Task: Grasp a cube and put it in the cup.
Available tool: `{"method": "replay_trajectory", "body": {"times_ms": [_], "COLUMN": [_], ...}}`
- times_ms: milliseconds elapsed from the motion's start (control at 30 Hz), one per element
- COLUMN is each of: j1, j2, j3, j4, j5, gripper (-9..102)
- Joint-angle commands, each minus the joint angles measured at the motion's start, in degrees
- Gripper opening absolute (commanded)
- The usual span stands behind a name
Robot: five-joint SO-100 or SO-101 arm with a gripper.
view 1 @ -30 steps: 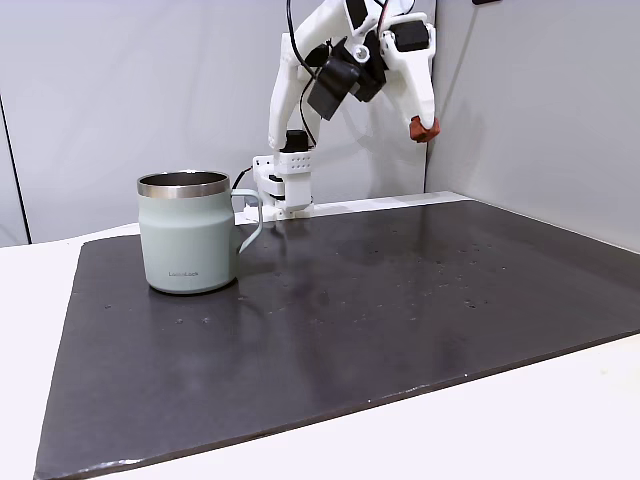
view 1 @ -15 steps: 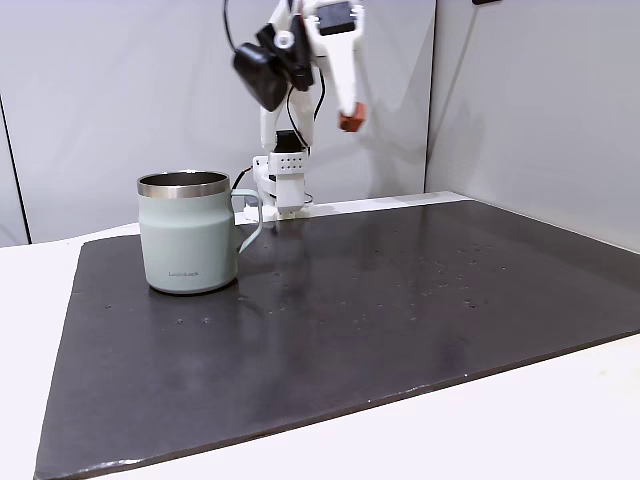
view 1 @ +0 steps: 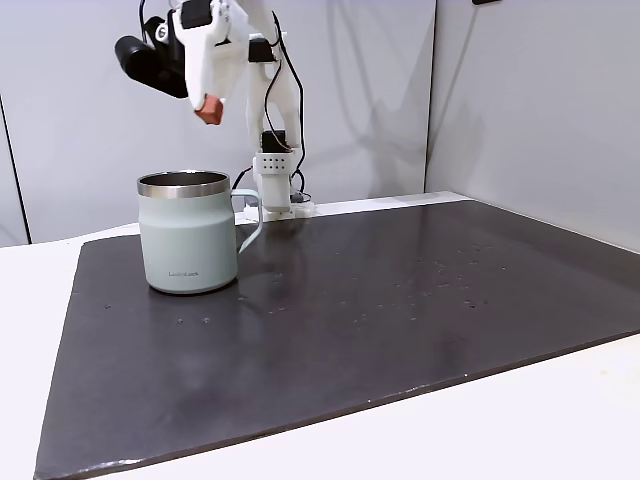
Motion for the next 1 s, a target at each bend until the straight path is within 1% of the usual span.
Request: {"method": "replay_trajectory", "body": {"times_ms": [0, 300, 500, 533, 633, 700, 967], "j1": [3.69, 6.68, 5.80, 5.45, 4.75, 4.31, 1.76], "j2": [-0.09, -4.83, -5.27, -4.92, -3.96, -3.34, 0.70], "j3": [0.09, 1.76, 2.11, 2.46, 3.34, 3.78, 7.91], "j4": [0.88, 1.14, 1.14, 1.14, 1.14, 1.32, 1.23], "j5": [-1.32, -1.76, -1.58, -1.49, -1.23, -0.79, -0.79], "gripper": [0, 0, 0, 2, 16, 22, 22]}}
